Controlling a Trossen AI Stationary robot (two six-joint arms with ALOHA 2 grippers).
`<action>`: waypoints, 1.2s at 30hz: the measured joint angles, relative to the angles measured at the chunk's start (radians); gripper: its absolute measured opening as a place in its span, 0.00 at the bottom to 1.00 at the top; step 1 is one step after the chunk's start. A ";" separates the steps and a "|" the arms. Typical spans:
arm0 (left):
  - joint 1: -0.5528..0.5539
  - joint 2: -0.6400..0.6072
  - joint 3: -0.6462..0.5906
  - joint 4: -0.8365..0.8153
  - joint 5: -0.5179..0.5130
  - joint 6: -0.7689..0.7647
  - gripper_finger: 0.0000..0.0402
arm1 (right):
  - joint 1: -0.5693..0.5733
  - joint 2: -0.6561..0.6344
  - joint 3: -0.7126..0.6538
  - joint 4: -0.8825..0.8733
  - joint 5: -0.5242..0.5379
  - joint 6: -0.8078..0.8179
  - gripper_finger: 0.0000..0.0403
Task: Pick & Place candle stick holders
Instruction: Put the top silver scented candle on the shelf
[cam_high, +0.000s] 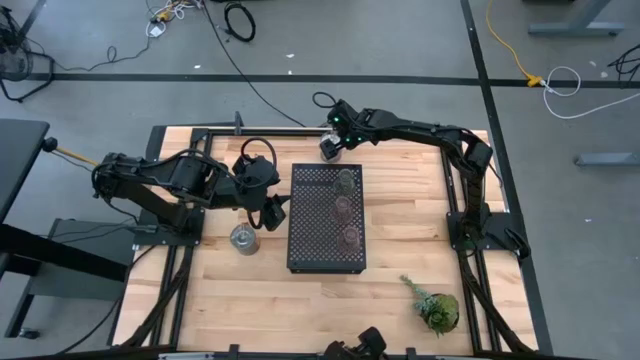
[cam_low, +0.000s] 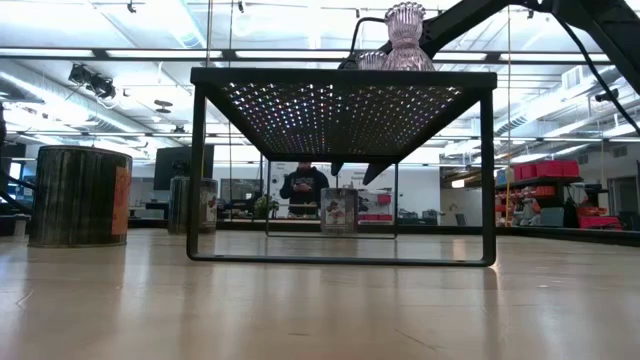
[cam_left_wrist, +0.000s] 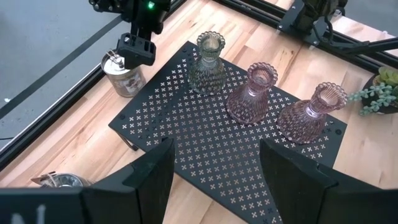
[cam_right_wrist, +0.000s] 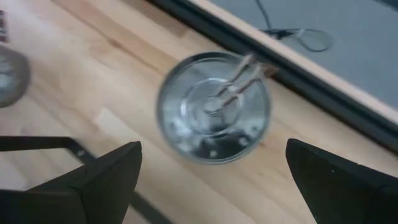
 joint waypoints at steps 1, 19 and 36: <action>0.000 0.000 0.000 0.000 0.000 0.000 0.59 | 0.000 0.000 0.000 -0.002 0.013 -0.004 0.98; 0.000 0.000 0.000 0.000 0.000 0.000 0.59 | -0.013 0.000 0.002 -0.036 0.133 0.063 0.98; 0.000 0.000 0.000 -0.001 0.001 0.001 0.59 | -0.023 0.046 0.003 -0.071 0.143 0.048 0.98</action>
